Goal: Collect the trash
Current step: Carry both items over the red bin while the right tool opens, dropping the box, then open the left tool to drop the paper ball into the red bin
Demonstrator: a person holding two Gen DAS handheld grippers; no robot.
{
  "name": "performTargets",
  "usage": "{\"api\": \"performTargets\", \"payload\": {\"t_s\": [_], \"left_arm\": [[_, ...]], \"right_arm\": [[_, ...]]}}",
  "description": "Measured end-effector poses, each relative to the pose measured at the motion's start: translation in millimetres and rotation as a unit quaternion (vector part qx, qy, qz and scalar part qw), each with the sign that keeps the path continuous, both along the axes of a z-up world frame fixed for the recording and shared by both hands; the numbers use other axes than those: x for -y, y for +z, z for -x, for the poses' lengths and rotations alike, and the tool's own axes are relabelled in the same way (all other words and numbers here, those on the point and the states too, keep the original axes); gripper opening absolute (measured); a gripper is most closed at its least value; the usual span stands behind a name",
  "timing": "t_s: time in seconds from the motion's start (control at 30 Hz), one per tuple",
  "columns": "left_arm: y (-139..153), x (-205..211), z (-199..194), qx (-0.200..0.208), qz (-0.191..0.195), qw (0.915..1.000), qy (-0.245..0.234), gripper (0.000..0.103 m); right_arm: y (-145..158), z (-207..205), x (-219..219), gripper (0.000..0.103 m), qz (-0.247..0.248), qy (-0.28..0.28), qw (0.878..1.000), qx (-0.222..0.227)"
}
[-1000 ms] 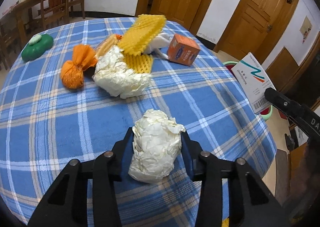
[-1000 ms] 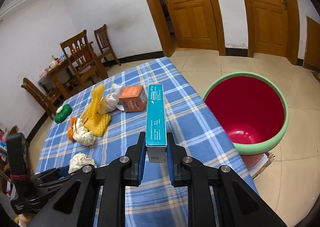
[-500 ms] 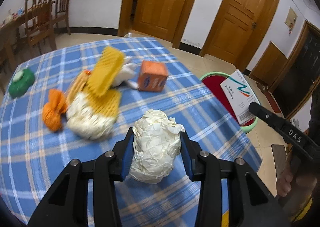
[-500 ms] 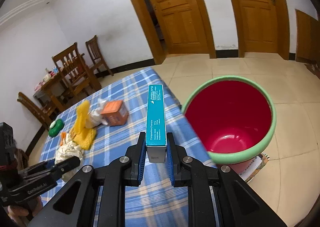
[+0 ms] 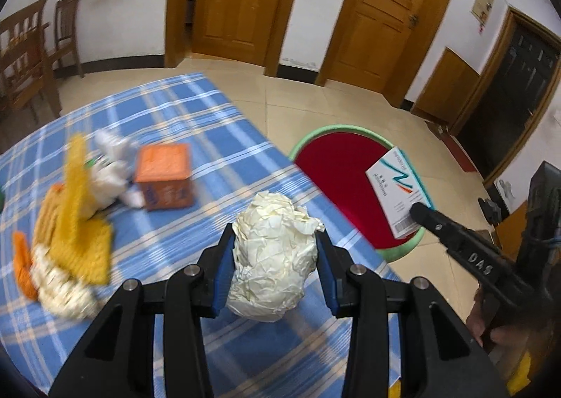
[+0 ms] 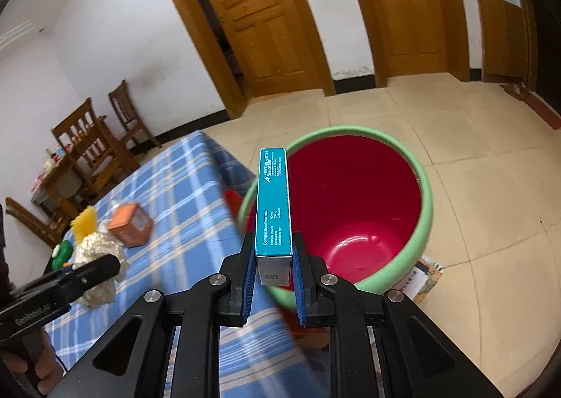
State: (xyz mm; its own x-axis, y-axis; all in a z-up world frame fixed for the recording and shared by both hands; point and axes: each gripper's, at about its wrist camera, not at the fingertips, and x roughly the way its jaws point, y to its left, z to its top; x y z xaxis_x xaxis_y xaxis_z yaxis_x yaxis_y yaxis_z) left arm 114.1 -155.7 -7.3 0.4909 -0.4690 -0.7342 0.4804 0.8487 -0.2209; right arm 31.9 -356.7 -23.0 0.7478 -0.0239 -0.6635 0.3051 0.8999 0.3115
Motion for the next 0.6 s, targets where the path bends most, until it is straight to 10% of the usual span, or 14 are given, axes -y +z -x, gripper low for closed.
{"api": "performTargets", "payload": {"t_s": [0.6], "left_arm": [[-22,98,-38,-0.021,-0.010,0.9972,-0.071,0.043]], "right_arm": [[-11,5,46,0.021,-0.007,-0.046,0.999,0.001]]}}
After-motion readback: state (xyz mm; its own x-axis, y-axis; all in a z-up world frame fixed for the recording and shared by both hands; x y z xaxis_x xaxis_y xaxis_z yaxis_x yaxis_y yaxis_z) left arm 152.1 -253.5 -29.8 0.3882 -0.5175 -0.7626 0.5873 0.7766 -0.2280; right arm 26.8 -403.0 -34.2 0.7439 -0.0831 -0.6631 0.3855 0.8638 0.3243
